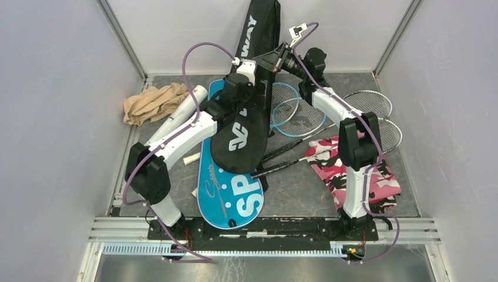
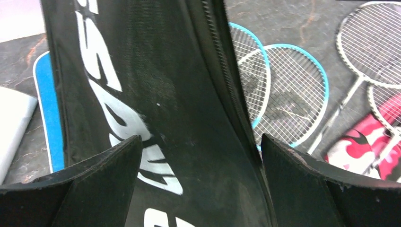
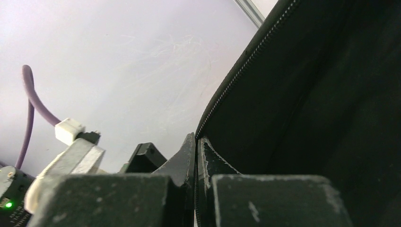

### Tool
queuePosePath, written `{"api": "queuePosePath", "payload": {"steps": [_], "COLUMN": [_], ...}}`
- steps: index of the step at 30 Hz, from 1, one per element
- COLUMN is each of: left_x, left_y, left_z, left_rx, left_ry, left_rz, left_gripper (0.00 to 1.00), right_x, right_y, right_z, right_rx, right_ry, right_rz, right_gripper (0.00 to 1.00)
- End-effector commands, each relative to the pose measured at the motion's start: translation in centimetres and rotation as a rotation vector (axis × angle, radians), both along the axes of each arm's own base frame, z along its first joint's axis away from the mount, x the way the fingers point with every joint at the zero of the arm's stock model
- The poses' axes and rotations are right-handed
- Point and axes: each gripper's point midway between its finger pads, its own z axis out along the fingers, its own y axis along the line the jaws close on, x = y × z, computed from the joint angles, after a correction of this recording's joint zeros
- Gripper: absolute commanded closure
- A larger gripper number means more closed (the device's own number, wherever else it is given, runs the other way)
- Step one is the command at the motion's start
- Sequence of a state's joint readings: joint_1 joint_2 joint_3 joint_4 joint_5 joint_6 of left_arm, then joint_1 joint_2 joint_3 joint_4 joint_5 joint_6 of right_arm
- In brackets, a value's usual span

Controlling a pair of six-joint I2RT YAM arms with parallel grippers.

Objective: Pack up the badminton gear
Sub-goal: Open the racket bag at the center of the board.

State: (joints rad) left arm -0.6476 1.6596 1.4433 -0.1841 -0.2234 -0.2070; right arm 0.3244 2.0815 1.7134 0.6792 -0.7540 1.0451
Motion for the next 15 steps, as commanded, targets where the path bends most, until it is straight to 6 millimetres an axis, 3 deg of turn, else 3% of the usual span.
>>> {"api": "queuePosePath", "payload": {"steps": [1,4,7,15], "left_x": [2.7,3.3,3.0,1.0], "left_y": [0.9,1.9,2.3,4.0], "left_z": [2.5,2.0,2.2,3.7], "left_rx": [-0.044,0.016,0.056,0.197], "left_ry": [-0.100,-0.126,-0.160,-0.262], "left_rz": [0.160,0.197,0.175,0.076], "left_gripper": [0.00,0.01,0.10,0.55], "right_x": [-1.3,-1.3,-1.1,-1.0], "right_y": [-0.8,-0.9,-1.4,-3.1], "right_z": [3.9,3.6,3.3,2.6], "right_rx": [0.030,0.026,0.012,-0.027], "right_ry": [-0.080,-0.072,-0.068,-0.061], "right_rz": [-0.030,-0.032,-0.045,-0.082], "right_gripper": [1.00,1.00,1.00,1.00]}}
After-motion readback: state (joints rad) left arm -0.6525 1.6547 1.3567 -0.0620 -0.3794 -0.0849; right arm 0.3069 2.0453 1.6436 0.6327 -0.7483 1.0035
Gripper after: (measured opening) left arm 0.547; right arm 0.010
